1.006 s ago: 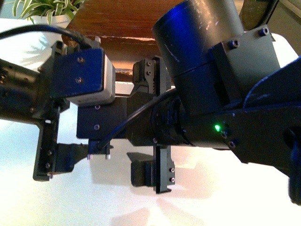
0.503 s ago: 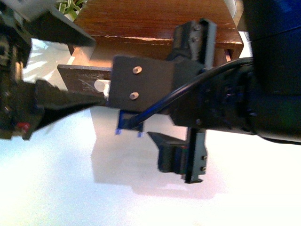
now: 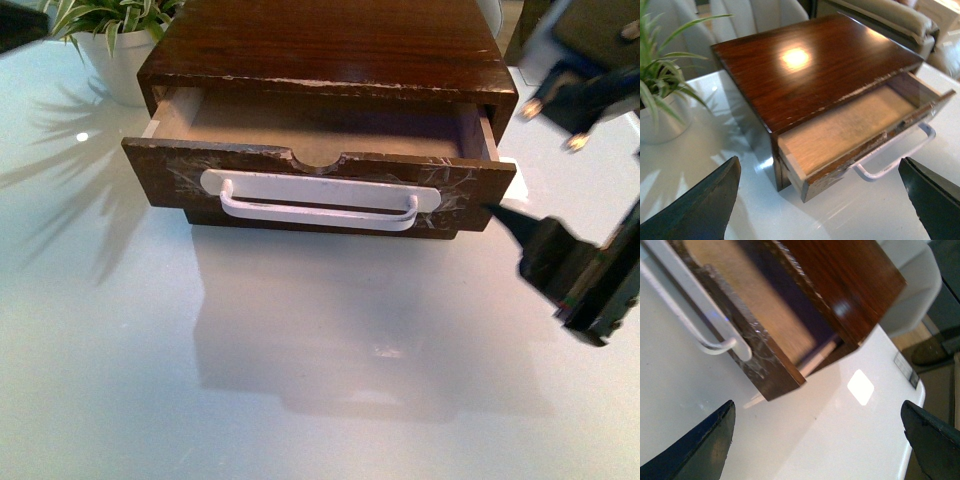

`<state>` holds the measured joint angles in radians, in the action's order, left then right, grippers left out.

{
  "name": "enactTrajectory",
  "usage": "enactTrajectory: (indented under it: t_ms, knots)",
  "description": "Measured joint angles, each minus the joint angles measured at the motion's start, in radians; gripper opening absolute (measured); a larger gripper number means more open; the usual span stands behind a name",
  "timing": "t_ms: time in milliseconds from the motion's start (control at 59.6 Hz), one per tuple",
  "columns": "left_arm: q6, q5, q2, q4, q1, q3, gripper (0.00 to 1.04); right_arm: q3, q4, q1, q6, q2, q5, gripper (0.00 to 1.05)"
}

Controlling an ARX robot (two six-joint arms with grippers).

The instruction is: Open drawer

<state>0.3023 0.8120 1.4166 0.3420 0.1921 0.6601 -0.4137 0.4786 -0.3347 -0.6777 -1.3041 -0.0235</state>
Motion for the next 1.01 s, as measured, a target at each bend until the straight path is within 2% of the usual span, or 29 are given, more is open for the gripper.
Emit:
enactTrajectory:
  t_ms: [67,134,235,268,285,352,403,553,671,738,839,906,1006]
  knots:
    - [-0.113,0.002,-0.040,0.030,0.056,-0.018,0.96,0.039,0.001,0.016,0.078,0.075,-0.042,0.96]
    - [-0.255,0.017,-0.096,0.063,0.128,-0.042,0.96,0.097,-0.003,0.020,0.234,0.211,-0.131,0.96]
    - [-0.417,0.027,-0.158,0.106,0.212,-0.078,0.96,0.148,-0.016,0.004,0.374,0.349,-0.260,0.96]
    - [-0.435,-0.009,-0.177,0.138,0.227,-0.098,0.95,0.164,-0.017,-0.005,0.422,0.386,-0.303,0.96]
    - [-0.430,-0.084,-0.192,0.191,0.229,-0.125,0.91,0.178,-0.003,-0.009,0.448,0.404,-0.319,0.95]
    - [-0.387,-0.296,-0.270,0.343,0.230,-0.232,0.79,0.256,0.130,-0.001,0.552,0.478,-0.306,0.83]
    - [-0.357,-0.385,-0.338,0.371,0.216,-0.301,0.70,0.291,0.145,0.017,0.598,0.532,-0.278,0.74]
    - [-0.322,-0.501,-0.478,0.361,0.130,-0.430,0.42,0.340,0.090,0.092,0.650,0.650,-0.212,0.48]
    - [-0.316,-0.560,-0.559,0.334,0.068,-0.488,0.19,0.362,0.031,0.146,0.662,0.730,-0.160,0.23]
    - [-0.316,-0.607,-0.631,0.302,0.024,-0.526,0.02,0.377,-0.008,0.182,0.663,0.788,-0.121,0.04]
    - [-0.312,-0.650,-0.714,0.256,-0.024,-0.562,0.02,0.397,-0.016,0.220,0.666,0.834,-0.084,0.02]
    - [-0.312,-0.669,-0.752,0.231,-0.044,-0.576,0.02,0.397,-0.056,0.288,0.667,0.878,0.007,0.02]
    - [-0.312,-0.701,-0.826,0.182,-0.076,-0.599,0.02,0.397,-0.115,0.329,0.667,0.941,0.021,0.02]
